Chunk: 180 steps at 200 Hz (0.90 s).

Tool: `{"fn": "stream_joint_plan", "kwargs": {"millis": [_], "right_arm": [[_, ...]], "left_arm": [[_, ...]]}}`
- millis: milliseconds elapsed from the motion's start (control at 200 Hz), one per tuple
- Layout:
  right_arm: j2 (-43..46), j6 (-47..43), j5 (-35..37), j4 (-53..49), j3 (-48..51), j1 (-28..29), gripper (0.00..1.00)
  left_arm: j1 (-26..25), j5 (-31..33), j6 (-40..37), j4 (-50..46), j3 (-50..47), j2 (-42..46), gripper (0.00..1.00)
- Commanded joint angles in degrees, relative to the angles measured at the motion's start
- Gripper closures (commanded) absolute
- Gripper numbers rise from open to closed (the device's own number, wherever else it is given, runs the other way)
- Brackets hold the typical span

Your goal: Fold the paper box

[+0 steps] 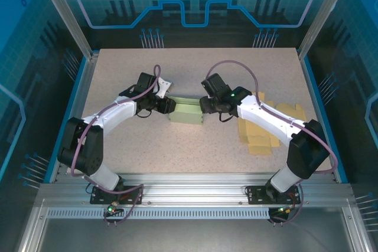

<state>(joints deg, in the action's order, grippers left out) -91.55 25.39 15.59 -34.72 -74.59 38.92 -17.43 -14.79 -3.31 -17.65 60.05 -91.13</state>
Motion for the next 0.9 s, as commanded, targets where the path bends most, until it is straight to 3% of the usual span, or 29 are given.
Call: {"fn": "stream_joint_plan", "kwargs": {"millis": [0, 300, 440, 895], "right_arm": [[-2.7, -2.2, -1.3, -1.3, -3.1, -0.9, 0.57], [-6.0, -1.2, -4.5, -0.9, -5.1, -1.4, 0.68], [-6.0, 0.8, -6.6, -0.4, -4.8, -1.3, 0.9], [-6.4, 5.6, -9.8, 2.5, -4.3, 0.0, 0.91]], "left_arm": [[-0.4, 1.4, 0.1, -1.6, -0.1, 0.0, 0.59], [-0.7, 1.6, 0.2, -1.3, 0.2, -0.3, 0.59], [-1.2, 1.8, 0.5, -0.9, 0.2, -0.6, 0.59], [-3.0, 2.8, 1.4, 0.1, 0.0, -1.2, 0.6]]}}
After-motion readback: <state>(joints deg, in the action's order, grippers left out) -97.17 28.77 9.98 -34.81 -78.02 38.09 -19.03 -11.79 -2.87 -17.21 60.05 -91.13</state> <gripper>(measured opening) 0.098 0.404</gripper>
